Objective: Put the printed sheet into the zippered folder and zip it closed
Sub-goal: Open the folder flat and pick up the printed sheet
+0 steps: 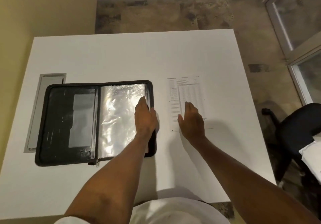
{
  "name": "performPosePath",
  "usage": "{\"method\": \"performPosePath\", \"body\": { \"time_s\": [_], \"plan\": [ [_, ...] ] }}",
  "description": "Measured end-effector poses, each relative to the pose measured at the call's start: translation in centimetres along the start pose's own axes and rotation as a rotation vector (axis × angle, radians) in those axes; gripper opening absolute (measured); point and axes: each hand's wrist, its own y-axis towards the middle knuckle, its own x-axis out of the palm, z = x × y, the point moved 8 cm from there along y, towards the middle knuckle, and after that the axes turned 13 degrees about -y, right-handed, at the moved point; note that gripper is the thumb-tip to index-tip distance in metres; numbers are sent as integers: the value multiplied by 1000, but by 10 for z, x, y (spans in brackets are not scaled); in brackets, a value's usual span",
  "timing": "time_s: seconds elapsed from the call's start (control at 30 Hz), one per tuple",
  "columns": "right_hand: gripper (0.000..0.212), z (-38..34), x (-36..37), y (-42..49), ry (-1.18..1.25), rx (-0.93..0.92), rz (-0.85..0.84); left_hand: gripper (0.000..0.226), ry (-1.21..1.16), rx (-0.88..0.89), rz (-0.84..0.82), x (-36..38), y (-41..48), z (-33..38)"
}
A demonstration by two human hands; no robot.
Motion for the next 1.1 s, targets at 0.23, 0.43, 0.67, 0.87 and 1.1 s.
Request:
{"method": "performPosePath", "body": {
  "time_s": [0.23,0.43,0.67,0.87,1.1],
  "plan": [
    [60,65,10,43,77,113,-48,62,-55,-104,-19,66,8,18],
    [61,98,25,73,166,280,-143,56,-42,-276,-33,103,3,9],
    [49,112,42,77,311,436,-159,73,-6,-289,28,127,-9,23],
    [48,114,43,82,365,425,-151,72,19,-376,142,126,3,26],
    [49,117,43,80,372,395,-158,56,-88,-693,187,120,21,11]
  ]
}}
